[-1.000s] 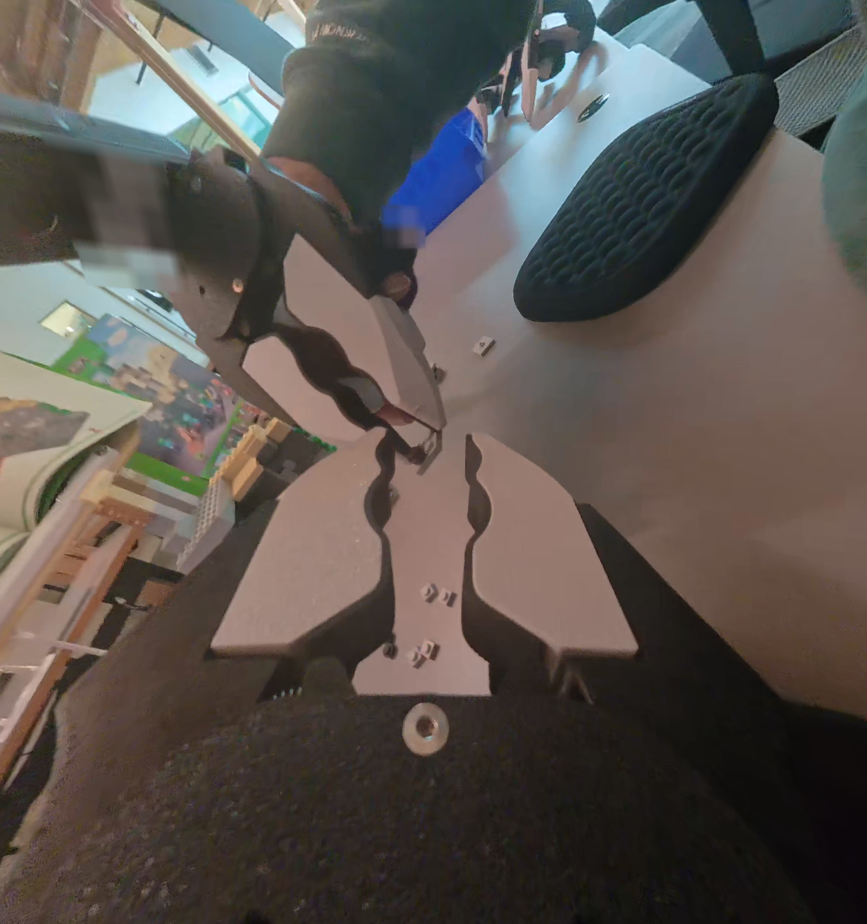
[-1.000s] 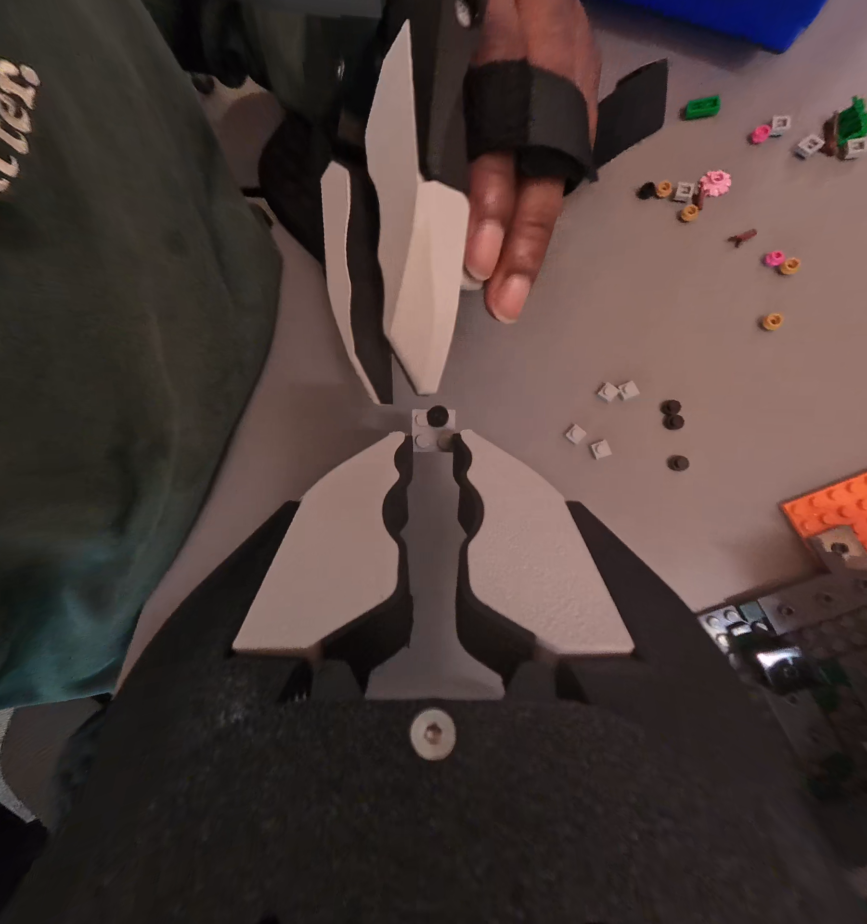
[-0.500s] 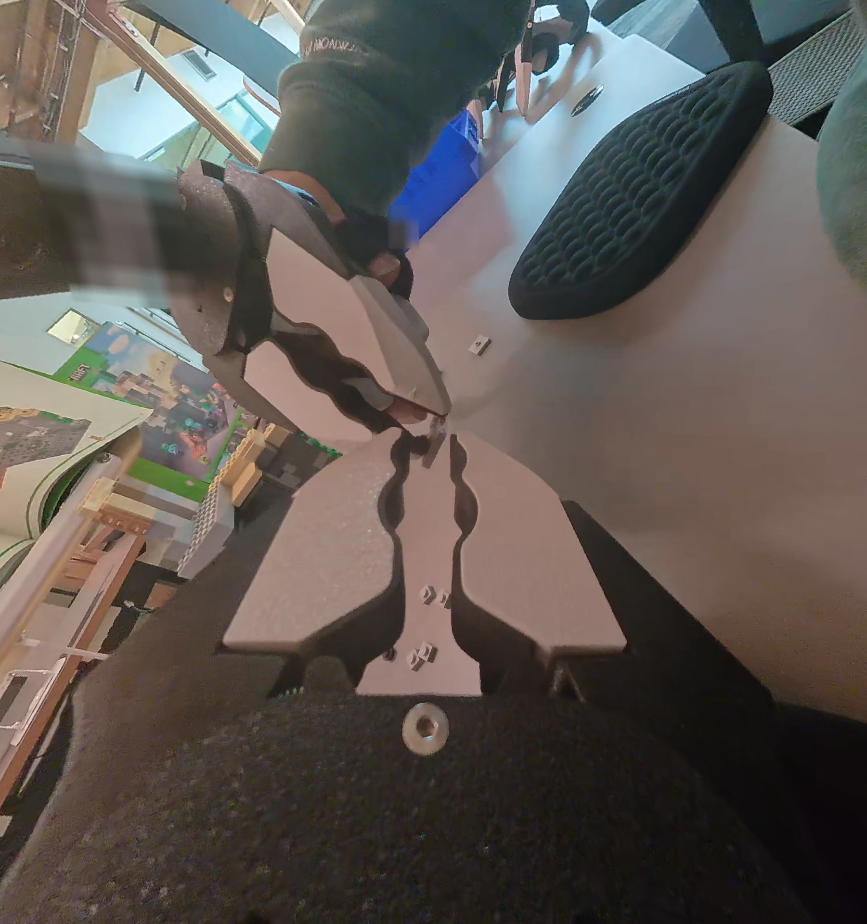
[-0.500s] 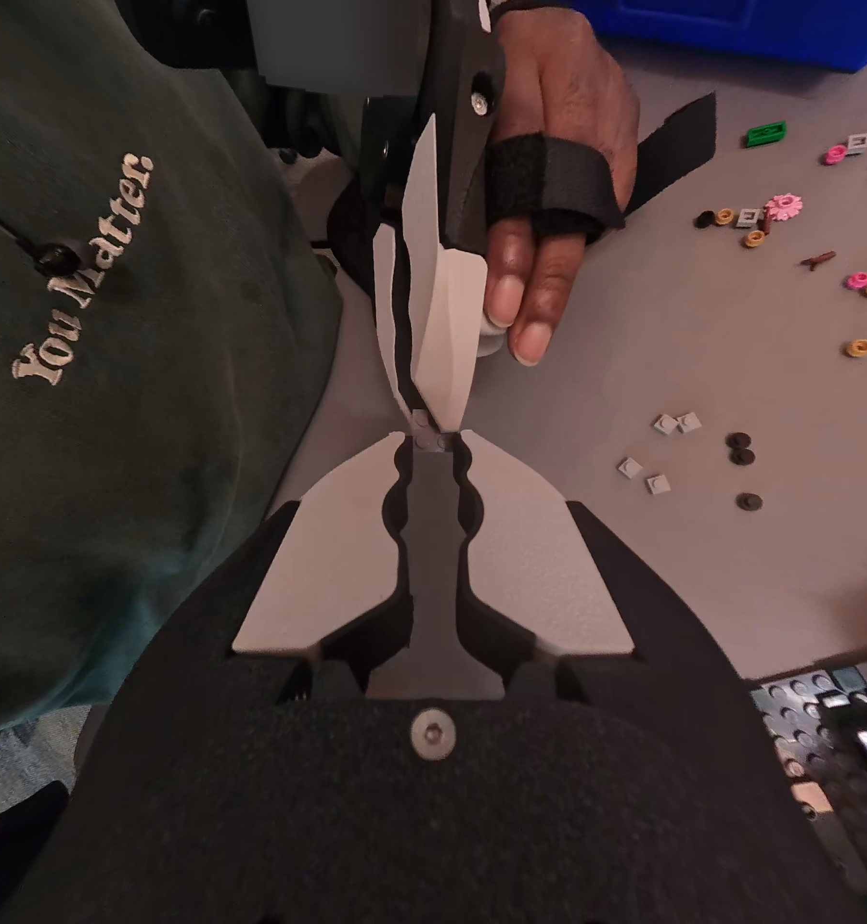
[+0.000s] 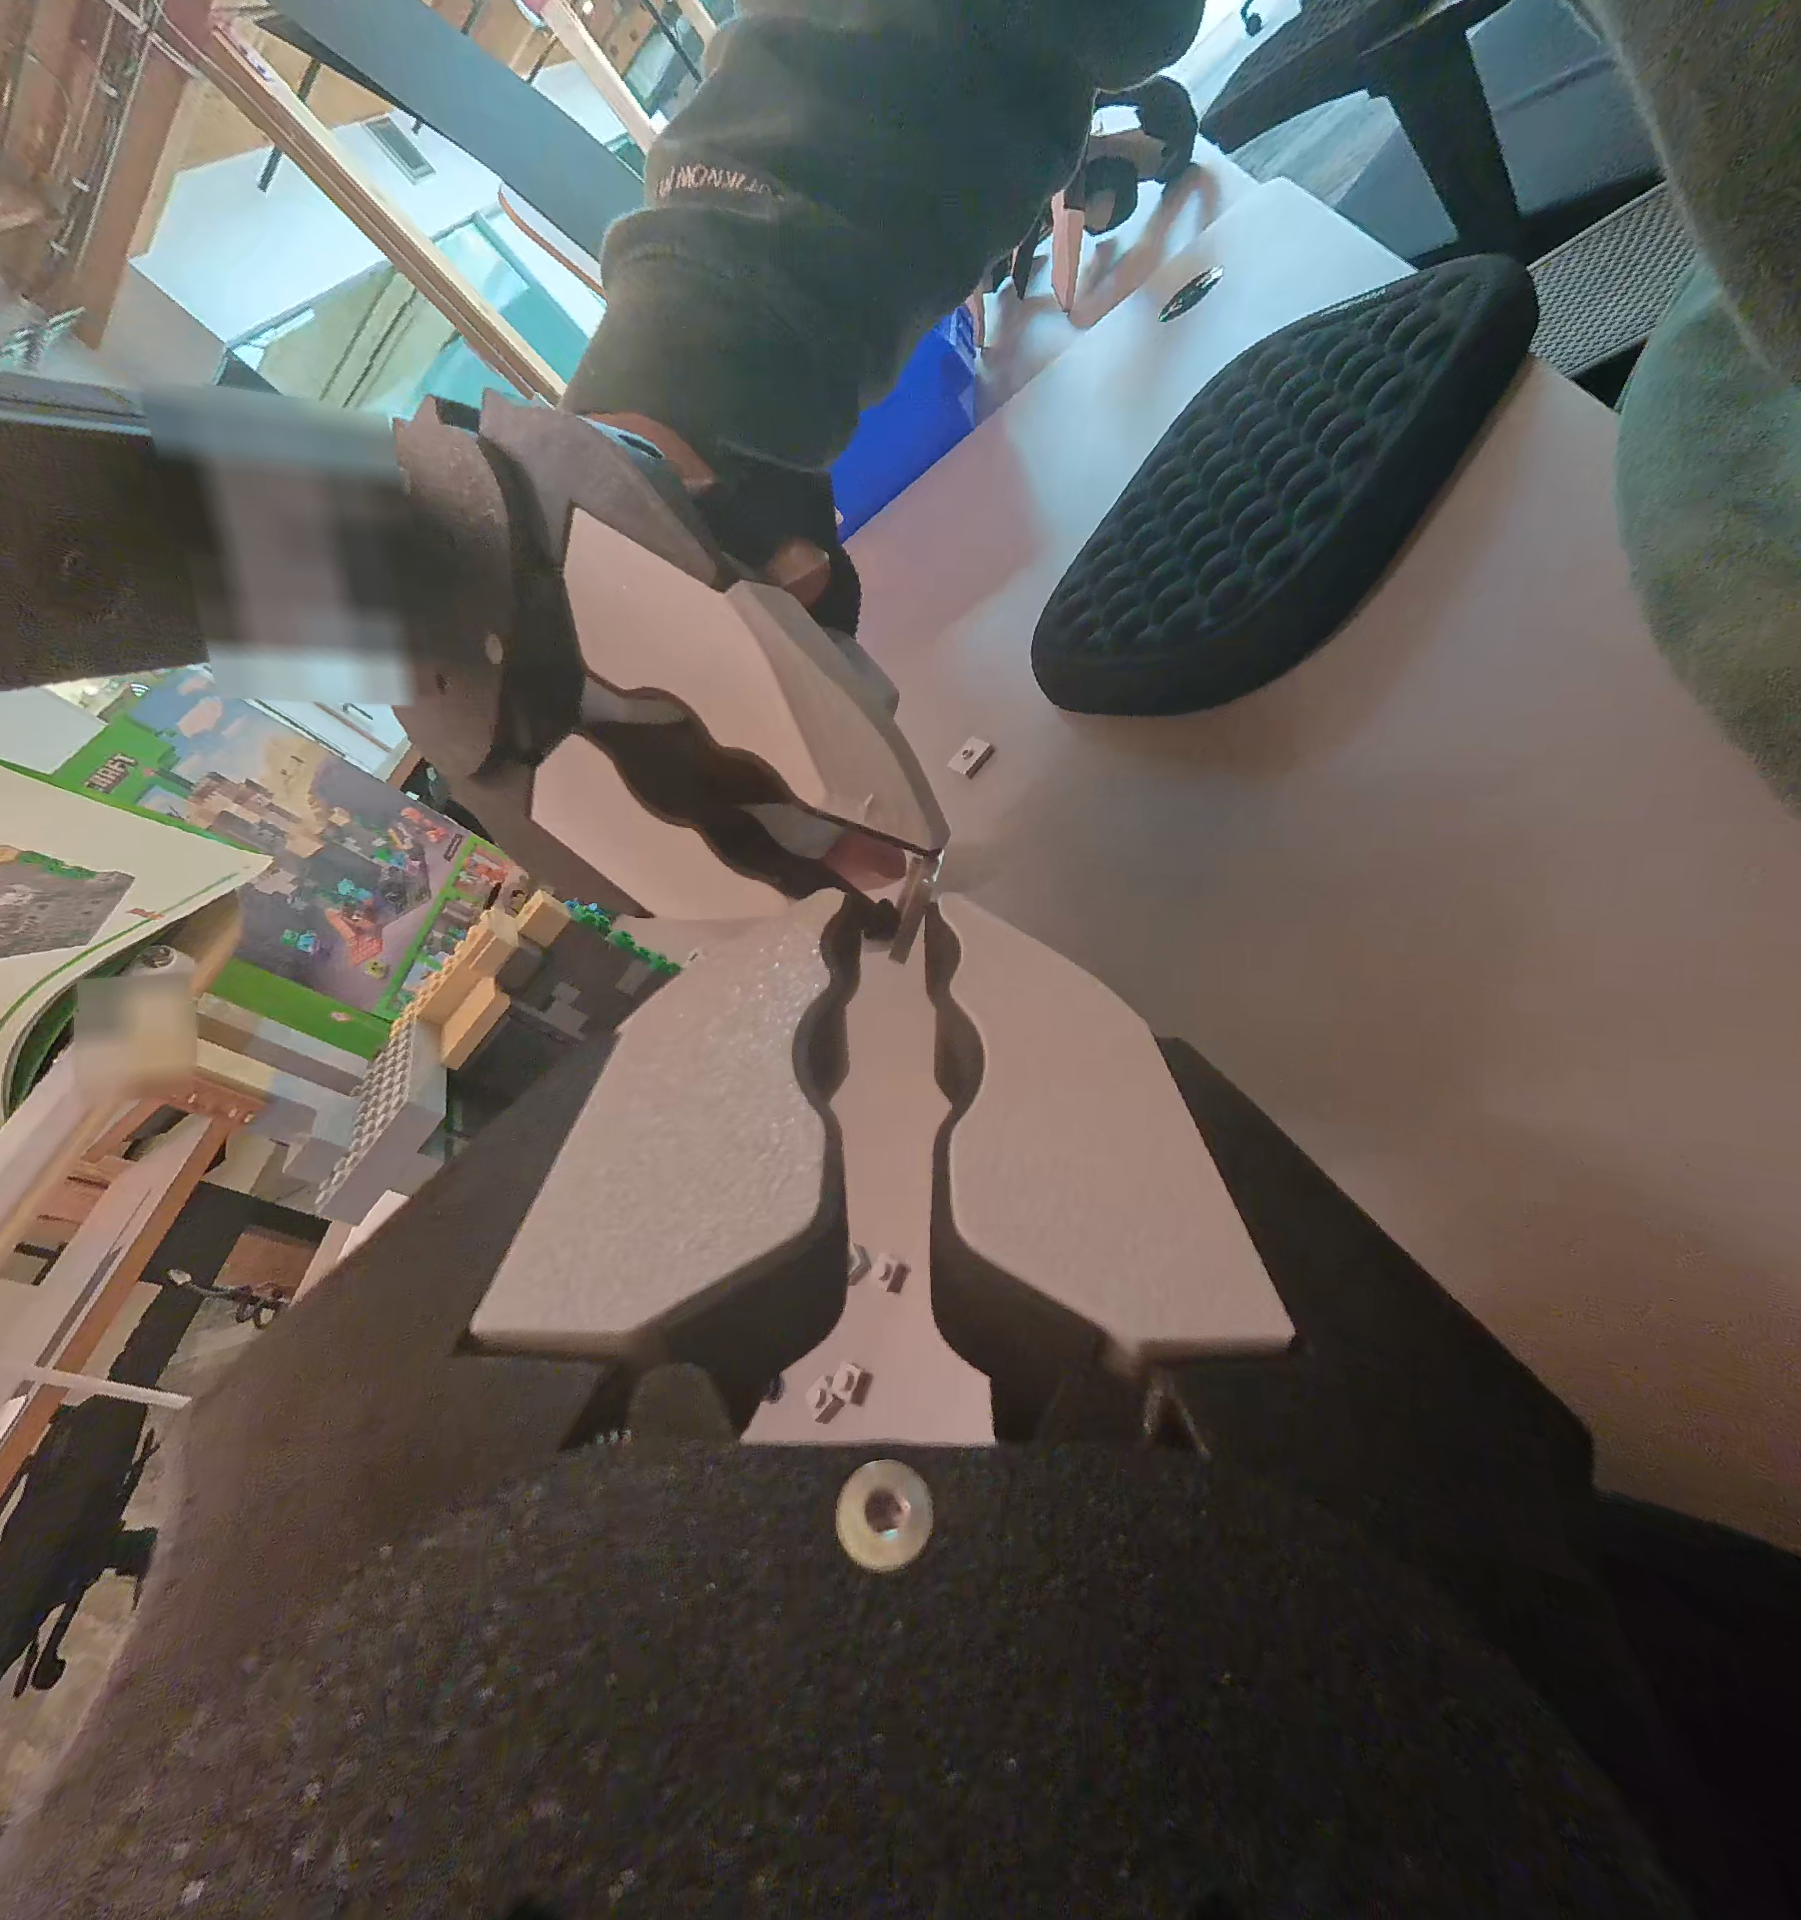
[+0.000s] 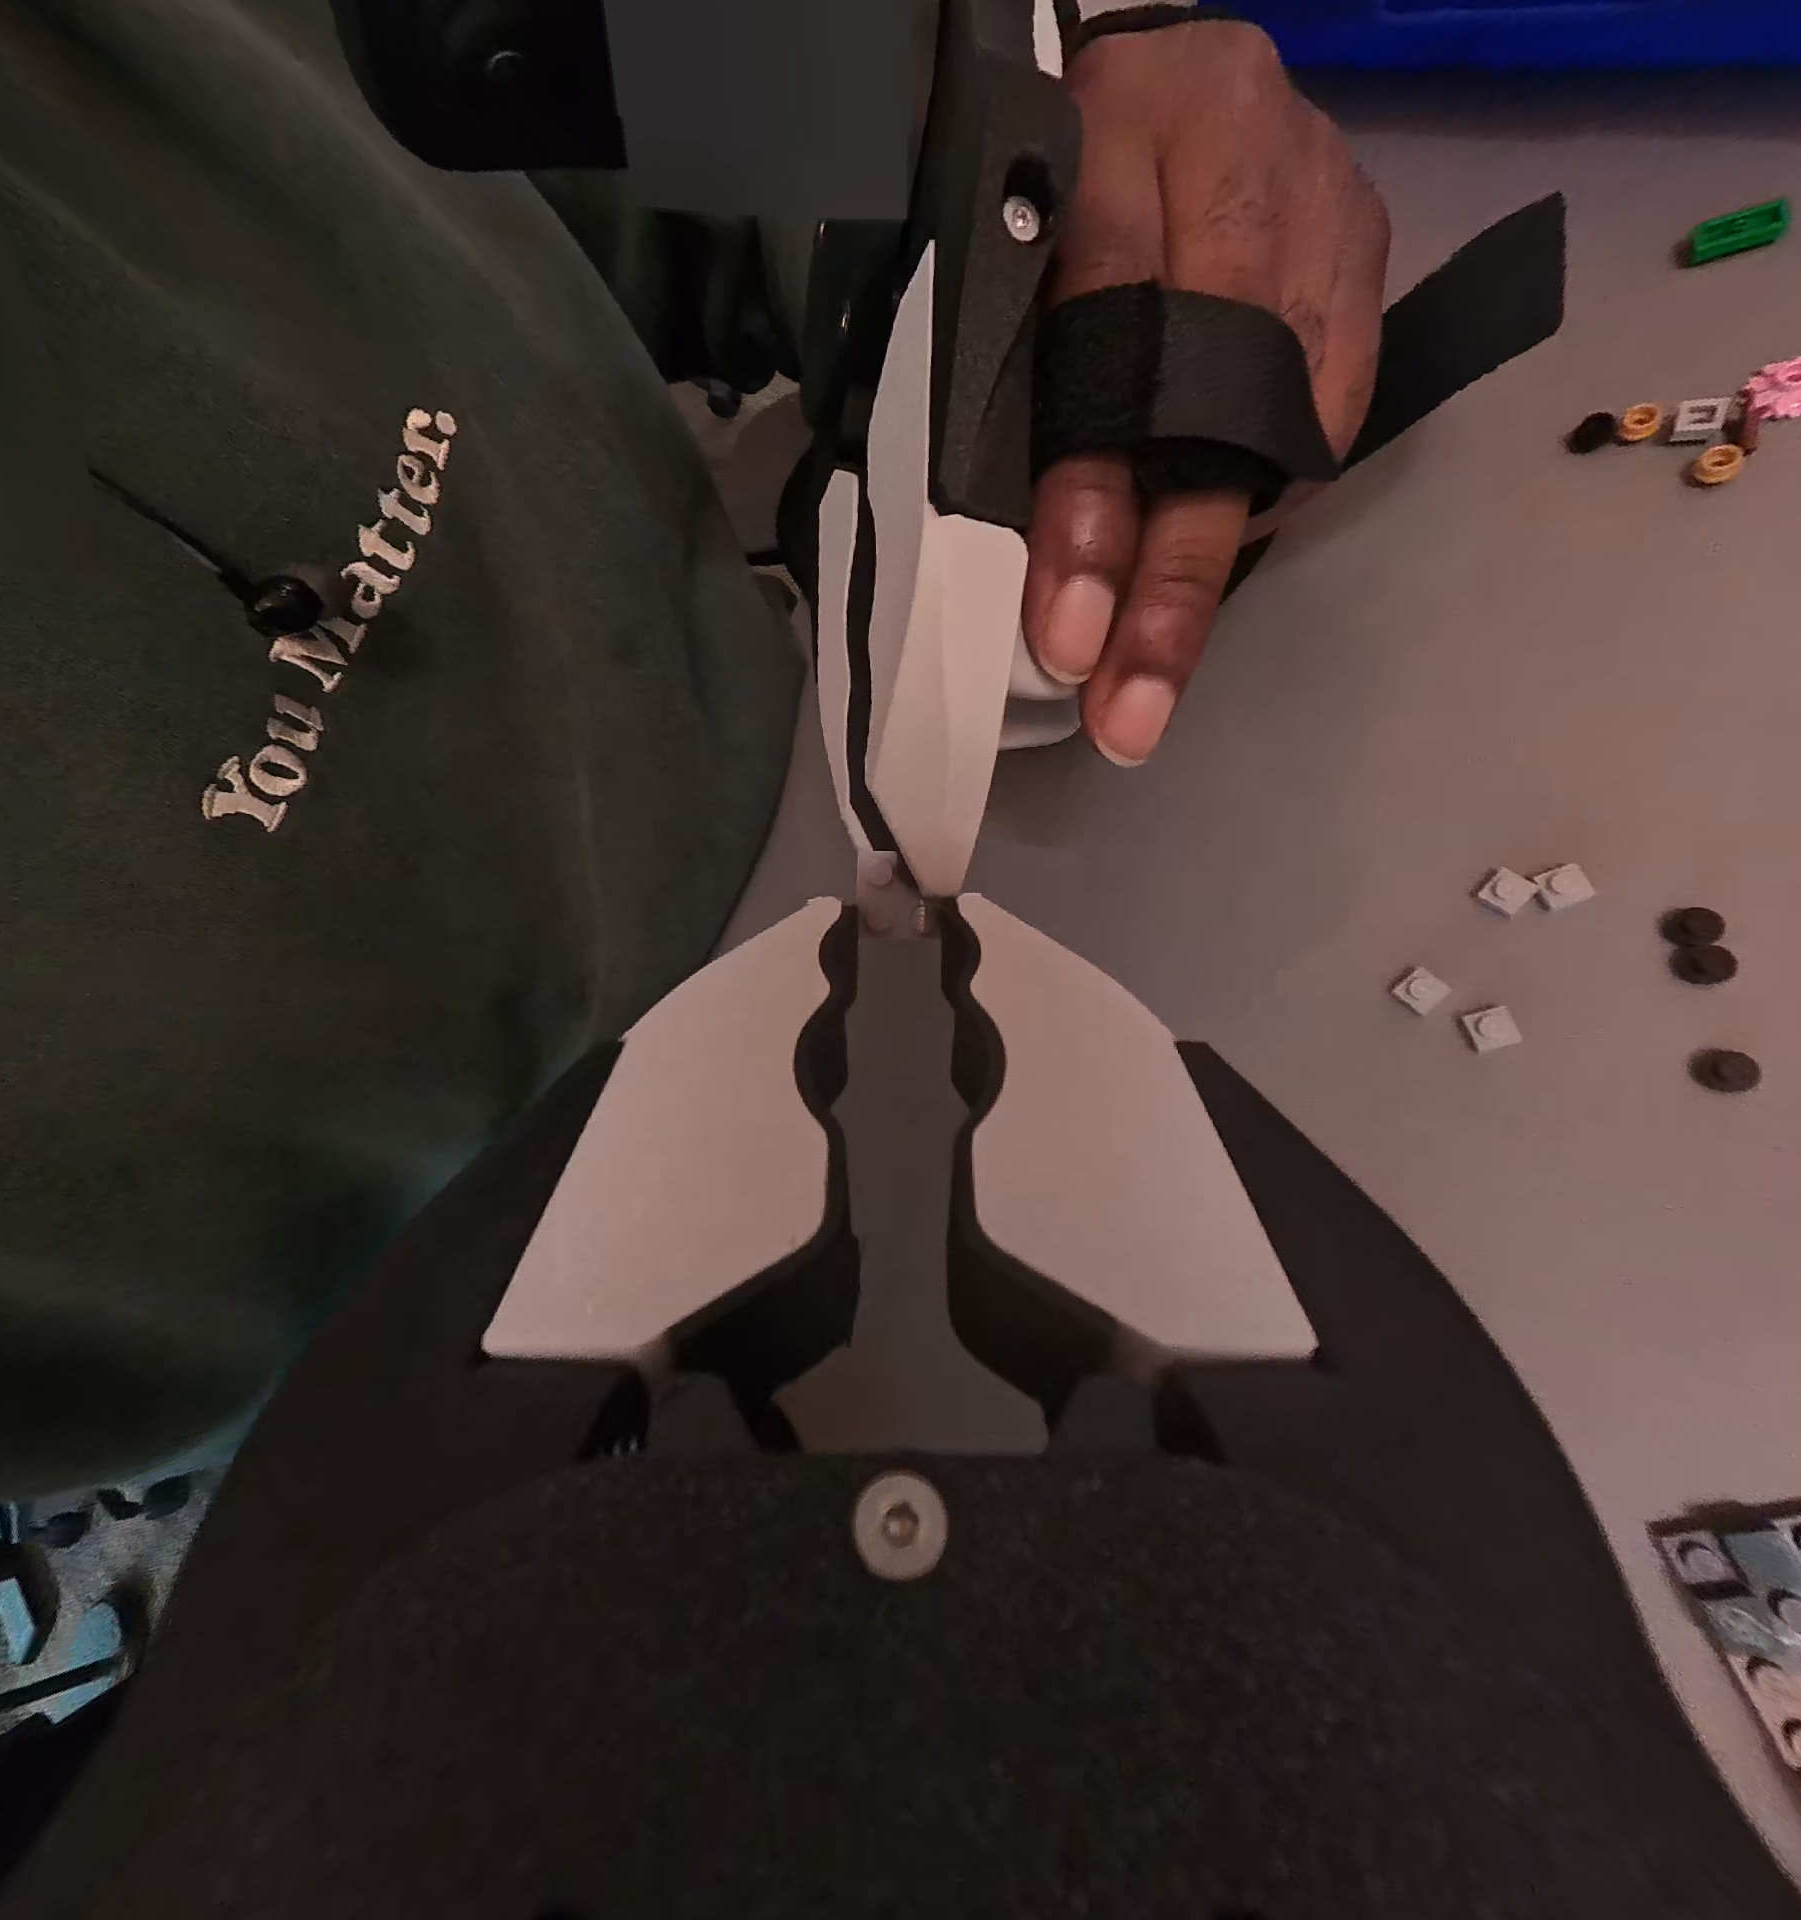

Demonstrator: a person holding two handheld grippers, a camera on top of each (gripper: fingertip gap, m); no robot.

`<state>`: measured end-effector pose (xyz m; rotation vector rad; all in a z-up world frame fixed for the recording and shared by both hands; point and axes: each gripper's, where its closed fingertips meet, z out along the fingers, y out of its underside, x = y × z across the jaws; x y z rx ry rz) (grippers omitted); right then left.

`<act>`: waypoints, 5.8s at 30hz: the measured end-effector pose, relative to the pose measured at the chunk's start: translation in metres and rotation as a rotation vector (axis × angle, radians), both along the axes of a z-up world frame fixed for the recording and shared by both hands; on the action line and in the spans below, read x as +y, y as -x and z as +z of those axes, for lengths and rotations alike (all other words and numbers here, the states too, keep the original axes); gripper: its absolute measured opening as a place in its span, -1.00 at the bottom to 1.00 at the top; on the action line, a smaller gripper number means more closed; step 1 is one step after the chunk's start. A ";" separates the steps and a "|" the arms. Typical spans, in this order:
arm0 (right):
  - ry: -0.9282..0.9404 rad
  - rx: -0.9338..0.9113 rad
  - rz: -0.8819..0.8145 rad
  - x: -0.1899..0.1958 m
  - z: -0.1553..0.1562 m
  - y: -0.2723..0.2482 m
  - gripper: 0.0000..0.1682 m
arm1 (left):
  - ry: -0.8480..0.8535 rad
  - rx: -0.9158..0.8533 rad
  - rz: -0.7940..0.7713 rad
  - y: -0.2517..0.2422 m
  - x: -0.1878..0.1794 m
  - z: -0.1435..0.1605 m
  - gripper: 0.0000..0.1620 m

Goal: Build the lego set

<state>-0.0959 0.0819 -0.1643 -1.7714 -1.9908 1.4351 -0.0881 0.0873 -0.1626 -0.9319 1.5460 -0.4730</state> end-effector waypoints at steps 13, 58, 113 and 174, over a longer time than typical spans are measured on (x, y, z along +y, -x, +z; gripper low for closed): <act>0.237 0.028 -0.027 -0.006 0.014 0.003 -0.82 | 0.072 -0.020 -0.018 0.002 -0.006 0.010 -0.89; 0.298 0.212 -0.155 -0.017 0.033 0.011 -0.81 | 0.112 -0.131 -0.015 0.008 -0.006 0.032 -0.89; -0.503 -0.006 0.120 0.028 0.016 0.017 -0.92 | -0.207 -0.015 0.143 0.027 0.036 0.007 -0.90; -1.094 0.132 -0.092 0.040 0.027 0.036 -0.88 | -0.174 -0.017 0.266 0.032 0.044 0.022 -0.90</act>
